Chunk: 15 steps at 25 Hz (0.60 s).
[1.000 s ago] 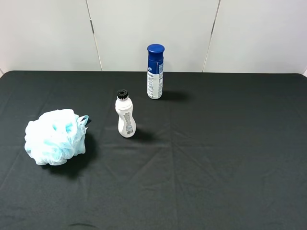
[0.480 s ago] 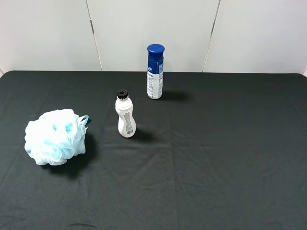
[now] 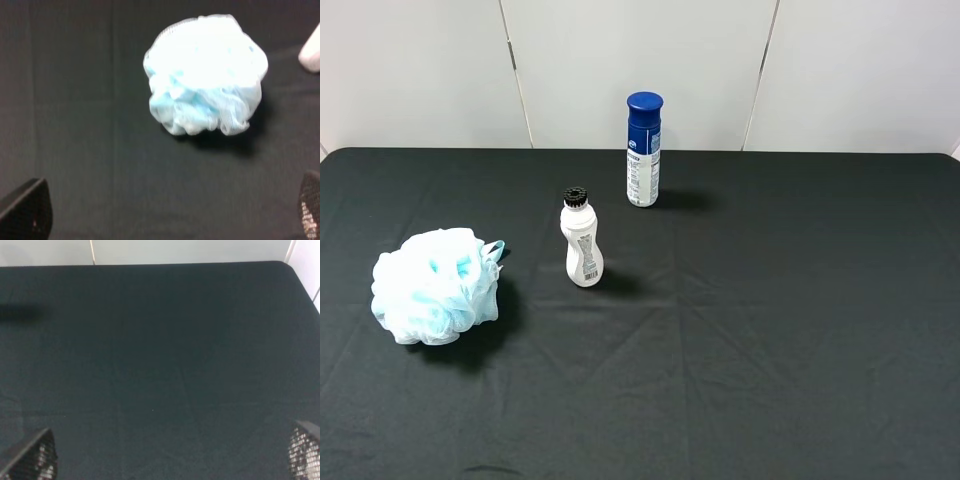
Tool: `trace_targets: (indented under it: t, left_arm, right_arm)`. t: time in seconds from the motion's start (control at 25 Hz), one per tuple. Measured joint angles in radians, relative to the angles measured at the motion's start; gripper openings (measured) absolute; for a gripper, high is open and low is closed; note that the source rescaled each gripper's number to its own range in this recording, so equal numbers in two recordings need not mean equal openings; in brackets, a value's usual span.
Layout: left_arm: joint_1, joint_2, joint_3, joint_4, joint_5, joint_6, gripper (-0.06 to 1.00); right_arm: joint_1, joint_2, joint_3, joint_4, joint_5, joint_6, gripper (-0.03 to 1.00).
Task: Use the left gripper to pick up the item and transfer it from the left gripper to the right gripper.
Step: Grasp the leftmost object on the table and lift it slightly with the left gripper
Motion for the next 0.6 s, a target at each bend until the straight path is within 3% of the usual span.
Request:
trace_targets:
  t: [0.6]
  left_arm:
    - [0.000, 0.558, -0.217, -0.005, -0.008, 0.041, 1.00]
  right_arm:
    - [0.000, 0.000, 0.000, 0.000, 0.000, 0.000, 0.99]
